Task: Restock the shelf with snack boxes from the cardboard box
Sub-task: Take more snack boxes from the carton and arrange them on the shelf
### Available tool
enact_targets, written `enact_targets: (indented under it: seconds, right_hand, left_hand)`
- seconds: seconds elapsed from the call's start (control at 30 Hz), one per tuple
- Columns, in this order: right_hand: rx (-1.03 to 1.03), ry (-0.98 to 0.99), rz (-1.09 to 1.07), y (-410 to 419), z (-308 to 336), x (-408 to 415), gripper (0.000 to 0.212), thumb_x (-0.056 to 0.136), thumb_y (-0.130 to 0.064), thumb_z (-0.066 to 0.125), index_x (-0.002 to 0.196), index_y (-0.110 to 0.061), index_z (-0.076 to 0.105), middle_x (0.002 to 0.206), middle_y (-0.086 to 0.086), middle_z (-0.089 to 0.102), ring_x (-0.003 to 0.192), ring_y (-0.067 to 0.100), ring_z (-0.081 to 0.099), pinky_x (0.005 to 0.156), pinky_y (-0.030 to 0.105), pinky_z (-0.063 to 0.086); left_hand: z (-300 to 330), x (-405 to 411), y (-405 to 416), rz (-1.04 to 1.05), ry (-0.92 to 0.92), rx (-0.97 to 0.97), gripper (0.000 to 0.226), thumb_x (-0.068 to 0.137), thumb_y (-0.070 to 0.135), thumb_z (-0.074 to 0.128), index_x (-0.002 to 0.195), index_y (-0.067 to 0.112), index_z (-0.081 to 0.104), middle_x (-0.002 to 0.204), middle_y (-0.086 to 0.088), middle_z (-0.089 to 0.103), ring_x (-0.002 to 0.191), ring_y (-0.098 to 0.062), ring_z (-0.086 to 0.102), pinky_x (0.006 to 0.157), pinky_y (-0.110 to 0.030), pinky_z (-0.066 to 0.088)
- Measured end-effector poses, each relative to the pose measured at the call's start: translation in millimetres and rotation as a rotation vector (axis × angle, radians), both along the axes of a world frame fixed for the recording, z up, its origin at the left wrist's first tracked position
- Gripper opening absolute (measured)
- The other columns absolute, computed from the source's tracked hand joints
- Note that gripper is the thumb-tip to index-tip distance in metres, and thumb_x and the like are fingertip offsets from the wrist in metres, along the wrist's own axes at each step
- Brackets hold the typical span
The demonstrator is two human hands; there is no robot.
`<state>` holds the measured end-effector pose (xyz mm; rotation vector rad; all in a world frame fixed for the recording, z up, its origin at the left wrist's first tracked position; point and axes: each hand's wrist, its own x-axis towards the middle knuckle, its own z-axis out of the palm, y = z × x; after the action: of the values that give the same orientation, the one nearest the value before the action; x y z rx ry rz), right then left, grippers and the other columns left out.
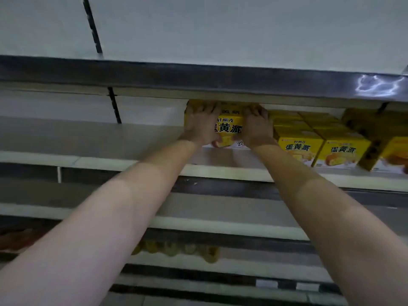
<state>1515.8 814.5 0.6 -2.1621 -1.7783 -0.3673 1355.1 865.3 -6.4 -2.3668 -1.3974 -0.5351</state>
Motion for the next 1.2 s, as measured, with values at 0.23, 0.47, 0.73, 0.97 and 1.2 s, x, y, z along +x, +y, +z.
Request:
enact_targets:
  seconds: [0.23,0.47,0.73,0.97,1.2]
  right_hand:
    - [0.003,-0.129,-0.043,-9.8,-0.8,-8.3,0.097,0.074,-0.049,0.08,0.149,-0.012,0.033,0.158,0.016,0.028,0.149,0.039,0.014,0.117,0.06,0.009]
    - [0.193,-0.153,-0.054,-38.3,-8.4,-16.5,0.051,0.084,-0.014,0.066,0.13,-0.006,0.047,0.138,0.022,0.041,0.125,0.042,0.038,0.102,0.051,0.033]
    - [0.206,-0.086,-0.04,-104.5,-18.7,-17.1,0.04,0.082,-0.012,0.064,0.12,-0.003,0.057,0.124,0.022,0.055,0.117,0.041,0.048,0.095,0.046,0.037]
    - [0.286,0.011,-0.223,-209.6,-36.3,-5.6,0.029,0.087,-0.017,0.061,0.113,-0.006,0.058,0.118,0.019,0.056,0.111,0.04,0.049,0.093,0.045,0.038]
    - [0.035,0.072,-0.542,-362.3,-101.1,14.9,0.037,0.087,-0.024,0.061,0.121,-0.009,0.055,0.124,0.016,0.055,0.114,0.038,0.048,0.094,0.044,0.04]
  left_hand:
    - [7.7,-3.4,-15.4,-0.024,-0.004,-0.028,0.106,0.058,0.051,0.087,0.146,0.021,0.035,0.147,-0.006,0.041,0.132,-0.031,0.039,0.106,-0.049,0.031]
    - [2.8,-2.1,-47.5,-0.086,-0.039,0.136,0.074,0.073,0.014,0.077,0.14,0.014,0.045,0.142,-0.012,0.044,0.13,-0.033,0.039,0.103,-0.044,0.031]
    - [-2.1,1.9,-98.2,-0.241,-0.133,-0.187,0.05,0.091,0.011,0.056,0.138,0.023,0.048,0.152,-0.006,0.038,0.136,-0.03,0.042,0.102,-0.043,0.041]
    - [-11.5,37.5,-175.4,-0.583,-0.237,-0.174,0.012,0.085,0.012,0.057,0.095,0.015,0.062,0.102,-0.011,0.062,0.097,-0.033,0.06,0.073,-0.039,0.044]
    - [-70.5,101.6,-285.9,-0.863,-0.111,-0.483,0.012,0.081,0.024,0.058,0.084,0.012,0.058,0.087,-0.018,0.06,0.088,-0.039,0.061,0.069,-0.043,0.045]
